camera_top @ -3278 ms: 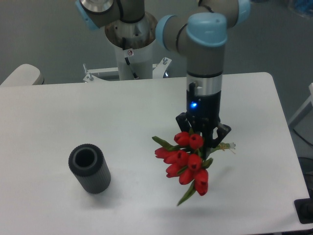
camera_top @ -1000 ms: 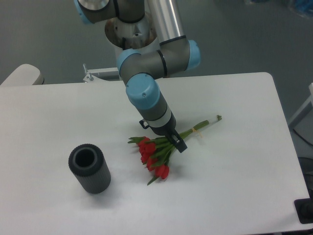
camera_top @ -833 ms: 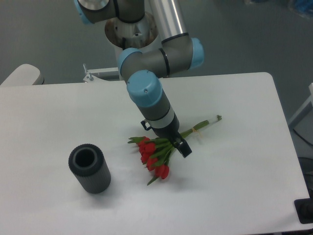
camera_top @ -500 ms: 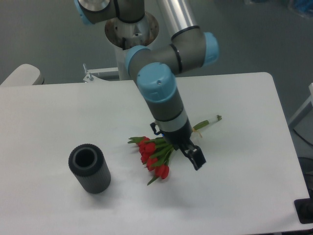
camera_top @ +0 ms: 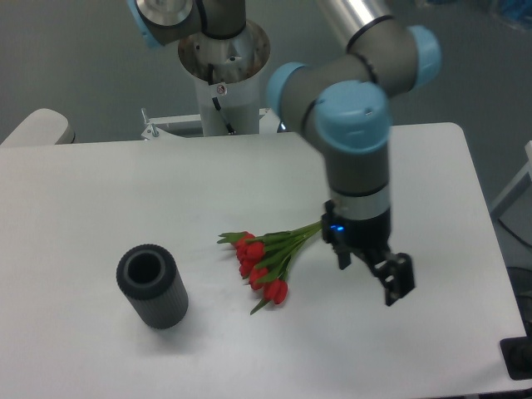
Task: Place the flowers on the table
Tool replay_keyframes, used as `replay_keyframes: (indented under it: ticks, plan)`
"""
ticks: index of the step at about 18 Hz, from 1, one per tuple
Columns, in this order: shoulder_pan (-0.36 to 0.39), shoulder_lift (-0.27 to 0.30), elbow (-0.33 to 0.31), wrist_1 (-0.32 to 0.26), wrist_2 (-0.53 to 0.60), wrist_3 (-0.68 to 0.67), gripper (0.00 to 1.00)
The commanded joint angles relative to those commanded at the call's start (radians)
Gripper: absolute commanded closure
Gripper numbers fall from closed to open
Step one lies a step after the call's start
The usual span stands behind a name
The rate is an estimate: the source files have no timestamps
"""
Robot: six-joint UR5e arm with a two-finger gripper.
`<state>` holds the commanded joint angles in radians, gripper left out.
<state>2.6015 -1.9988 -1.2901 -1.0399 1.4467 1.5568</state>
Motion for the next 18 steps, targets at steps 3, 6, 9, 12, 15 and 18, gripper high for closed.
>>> replay_keyframes:
  ticks: [3, 6, 9, 12, 15, 18]
  plan:
    - [0.041, 0.003, 0.011, -0.040, -0.041, 0.060, 0.02]
    - [0.052, 0.005, 0.017, -0.052, -0.060, 0.085, 0.02]
    - [0.048, 0.005, 0.018, -0.052, -0.060, 0.085, 0.02]
    - [0.048, 0.005, 0.017, -0.052, -0.060, 0.085, 0.01]
    - [0.048, 0.003, 0.018, -0.052, -0.060, 0.088, 0.01]
    - [0.048, 0.005, 0.017, -0.051, -0.060, 0.088, 0.01]
